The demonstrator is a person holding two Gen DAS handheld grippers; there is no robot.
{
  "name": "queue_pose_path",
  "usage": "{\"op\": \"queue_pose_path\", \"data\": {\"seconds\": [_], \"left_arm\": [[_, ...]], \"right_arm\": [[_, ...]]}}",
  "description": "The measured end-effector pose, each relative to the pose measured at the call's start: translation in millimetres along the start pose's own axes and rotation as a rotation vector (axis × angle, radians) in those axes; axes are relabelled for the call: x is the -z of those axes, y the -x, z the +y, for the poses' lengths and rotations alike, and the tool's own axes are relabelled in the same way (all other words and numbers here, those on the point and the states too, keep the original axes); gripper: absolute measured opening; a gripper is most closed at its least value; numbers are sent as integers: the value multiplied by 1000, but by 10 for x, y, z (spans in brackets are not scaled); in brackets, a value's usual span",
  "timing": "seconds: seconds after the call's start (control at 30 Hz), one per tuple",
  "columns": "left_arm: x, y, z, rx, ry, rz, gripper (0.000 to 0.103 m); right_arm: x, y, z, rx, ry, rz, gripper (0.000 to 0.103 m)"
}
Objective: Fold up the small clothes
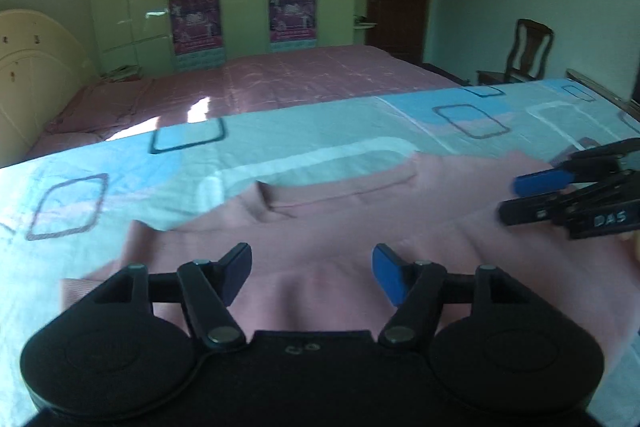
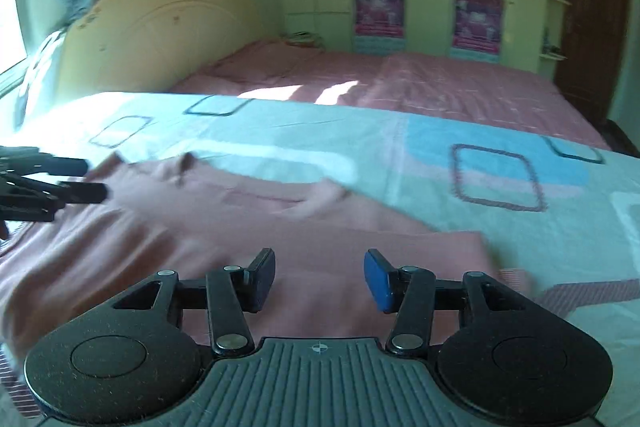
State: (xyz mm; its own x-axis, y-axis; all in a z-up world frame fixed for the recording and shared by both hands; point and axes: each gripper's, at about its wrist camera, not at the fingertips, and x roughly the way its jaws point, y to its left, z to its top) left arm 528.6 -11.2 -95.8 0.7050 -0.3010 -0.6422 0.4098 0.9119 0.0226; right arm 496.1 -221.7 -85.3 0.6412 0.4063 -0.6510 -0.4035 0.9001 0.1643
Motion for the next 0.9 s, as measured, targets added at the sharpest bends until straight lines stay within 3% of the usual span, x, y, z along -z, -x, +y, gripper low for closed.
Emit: {"op": "queue_pose_path", "data": {"seconds": [0.07, 0.17, 0.23, 0.3, 0.33, 0.37, 0.43, 0.5, 0.57, 0.63, 0.73, 0.83, 0.9], "left_arm": [[61, -182, -200, 17, -35, 43, 66], [172, -290, -102, -6, -12, 52, 67], [220, -234, 101, -58, 19, 47, 68], [302, -143, 339, -90, 59, 36, 84], [353, -97, 477, -124, 86, 51, 86], [387, -87, 562, -113, 107, 55, 88], [407, -37, 656, -89, 164, 52, 88], [336, 46, 523, -109, 139, 41, 75], [245, 214, 261, -91, 93, -15, 73], [217, 281, 19, -61, 79, -29, 74], [276, 212, -298, -23, 63, 14, 75], [405, 33, -466, -47, 50, 90, 73], [453, 15, -498, -68, 46, 74, 74]], "right_arm": [[12, -201, 205, -39, 34, 35, 46], [47, -347, 202, -37, 36, 57, 45], [80, -292, -9, 71, 11, 42, 45], [135, -149, -352, 193, -70, 32, 45], [179, -104, -515, 241, -97, 48, 45], [222, -59, -638, 253, -118, 55, 45], [252, -1, -729, 234, -135, 64, 46], [193, 136, -592, 252, -103, 36, 46], [155, 342, -319, 203, -57, -36, 45], [183, 450, -53, 129, -21, -51, 45], [326, 375, 325, 44, 32, -11, 45], [488, 173, 445, 60, 33, 63, 45], [535, 128, 452, 77, 15, 53, 45]]}}
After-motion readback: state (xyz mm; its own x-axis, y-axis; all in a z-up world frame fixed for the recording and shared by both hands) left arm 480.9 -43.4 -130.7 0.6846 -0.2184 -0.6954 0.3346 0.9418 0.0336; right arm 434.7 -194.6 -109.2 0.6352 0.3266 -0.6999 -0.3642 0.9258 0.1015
